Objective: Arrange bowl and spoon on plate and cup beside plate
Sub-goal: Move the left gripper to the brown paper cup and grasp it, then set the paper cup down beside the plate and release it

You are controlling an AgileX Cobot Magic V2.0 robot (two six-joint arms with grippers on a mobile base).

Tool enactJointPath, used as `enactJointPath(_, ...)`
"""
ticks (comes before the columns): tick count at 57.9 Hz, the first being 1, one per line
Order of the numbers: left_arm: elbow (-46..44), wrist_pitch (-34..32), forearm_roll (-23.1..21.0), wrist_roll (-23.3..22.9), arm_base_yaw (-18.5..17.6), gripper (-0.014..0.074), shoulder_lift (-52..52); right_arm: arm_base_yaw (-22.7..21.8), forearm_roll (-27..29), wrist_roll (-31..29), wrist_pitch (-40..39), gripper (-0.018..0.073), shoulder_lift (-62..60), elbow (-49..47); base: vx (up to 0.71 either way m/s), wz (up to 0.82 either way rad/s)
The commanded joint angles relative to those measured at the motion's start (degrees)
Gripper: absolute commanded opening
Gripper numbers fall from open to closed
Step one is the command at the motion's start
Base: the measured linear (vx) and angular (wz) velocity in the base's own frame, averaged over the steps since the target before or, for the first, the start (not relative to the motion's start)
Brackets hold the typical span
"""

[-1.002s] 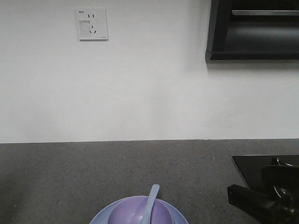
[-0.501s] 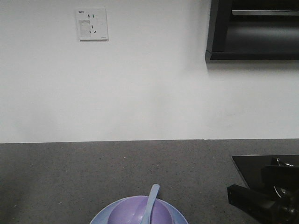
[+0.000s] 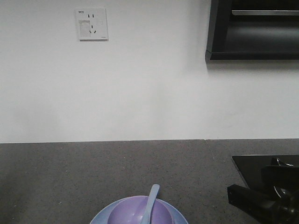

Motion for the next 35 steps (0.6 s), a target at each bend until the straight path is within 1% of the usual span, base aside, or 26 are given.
enactJointPath(1, -1.82, -3.16, -4.08, 1.64, -1.43, -0.0003, -3.93, -0.15, 0.36, -0.61, -4.25, 0.0532, -0.26, -1.66, 0.0, 0.0)
enactJointPath(9, -1.82, -4.28, -10.88, 3.75, -4.82, -0.0003, -5.89, -0.15, 0.41, -0.61, -4.14, 0.0532, -0.26, -1.66, 0.0, 0.0)
enactJointPath(14, -1.94, -5.46, -13.97, 3.83, -7.16, -0.0001, -6.0, -0.15, 0.41, -0.55, -4.07, 0.0532, -0.26, -1.66, 0.0, 0.0)
enactJointPath(21, -3.99, -7.06, -18.47, 3.98, -12.02, 0.0, -5.53, -0.15, 0.63, -0.3, -3.78, 0.0532, -0.26, -1.66, 0.0, 0.0)
enactJointPath(25, -5.78, -7.8, -19.44, 4.91, -14.57, 0.0, -4.9, -0.15, 0.6, -0.05, -3.65, 0.0532, -0.26, -1.66, 0.0, 0.0)
enactJointPath(27, -7.45, -8.19, -19.91, 4.91, -17.1, 0.0, -4.01, -0.15, 0.6, 0.31, -3.65, 0.0532, -0.26, -1.66, 0.0, 0.0)
enactJointPath(35, -10.05, -8.09, -19.81, 4.91, -22.4, 0.0, -1.05, -0.15, 0.65, 0.98, -3.43, 0.0532, -0.26, -1.66, 0.0, 0.0)
